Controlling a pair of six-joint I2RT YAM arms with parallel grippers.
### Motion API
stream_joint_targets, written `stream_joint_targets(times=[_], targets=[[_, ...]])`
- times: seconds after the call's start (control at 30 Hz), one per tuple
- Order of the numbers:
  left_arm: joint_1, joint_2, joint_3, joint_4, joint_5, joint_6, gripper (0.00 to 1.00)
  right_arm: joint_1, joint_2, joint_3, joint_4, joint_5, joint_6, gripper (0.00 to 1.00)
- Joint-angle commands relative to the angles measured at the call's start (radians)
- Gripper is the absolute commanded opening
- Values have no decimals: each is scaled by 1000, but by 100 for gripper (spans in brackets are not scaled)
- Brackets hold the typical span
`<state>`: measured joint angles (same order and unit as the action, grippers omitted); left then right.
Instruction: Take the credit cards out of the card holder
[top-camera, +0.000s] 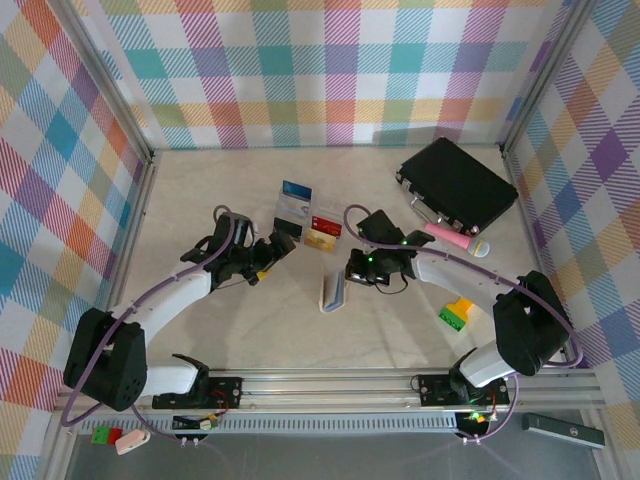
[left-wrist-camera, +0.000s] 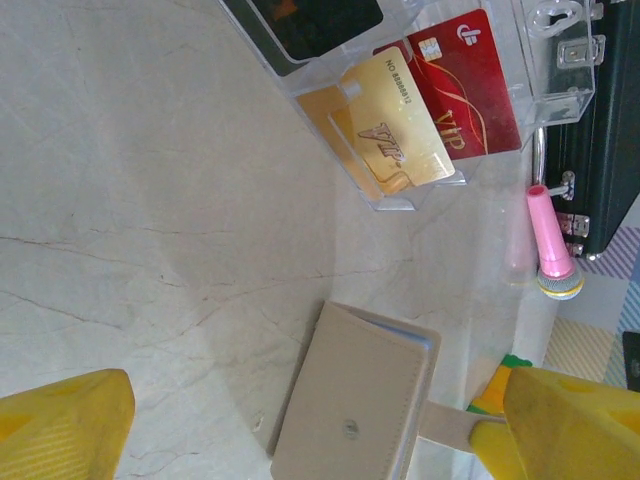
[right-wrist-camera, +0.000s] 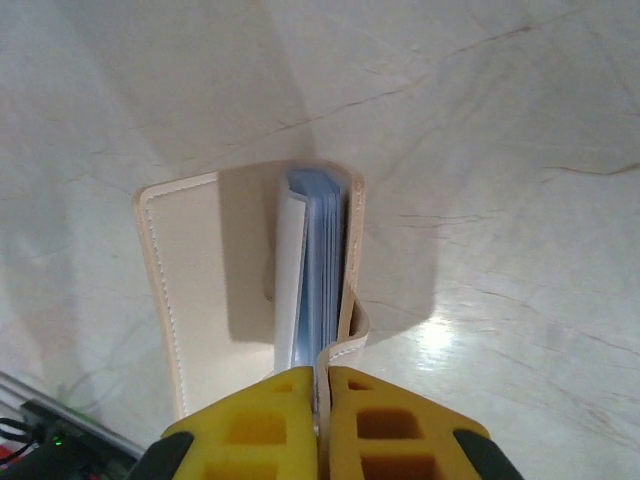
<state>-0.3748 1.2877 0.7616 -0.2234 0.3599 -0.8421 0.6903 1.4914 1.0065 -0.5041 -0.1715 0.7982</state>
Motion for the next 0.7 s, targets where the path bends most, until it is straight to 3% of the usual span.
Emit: stream_joint_targets(times=[0.0,0.27,0.67], targets=[[14,-24,6,-72,31,40,94,21,34,46,38,-31,39,7],[14,-16,24,-92,56,79,91,36,99,97,35,-24,33,7],[15,-36,37,-149,-7,97,88,35,49,113,8,-3,40,7]])
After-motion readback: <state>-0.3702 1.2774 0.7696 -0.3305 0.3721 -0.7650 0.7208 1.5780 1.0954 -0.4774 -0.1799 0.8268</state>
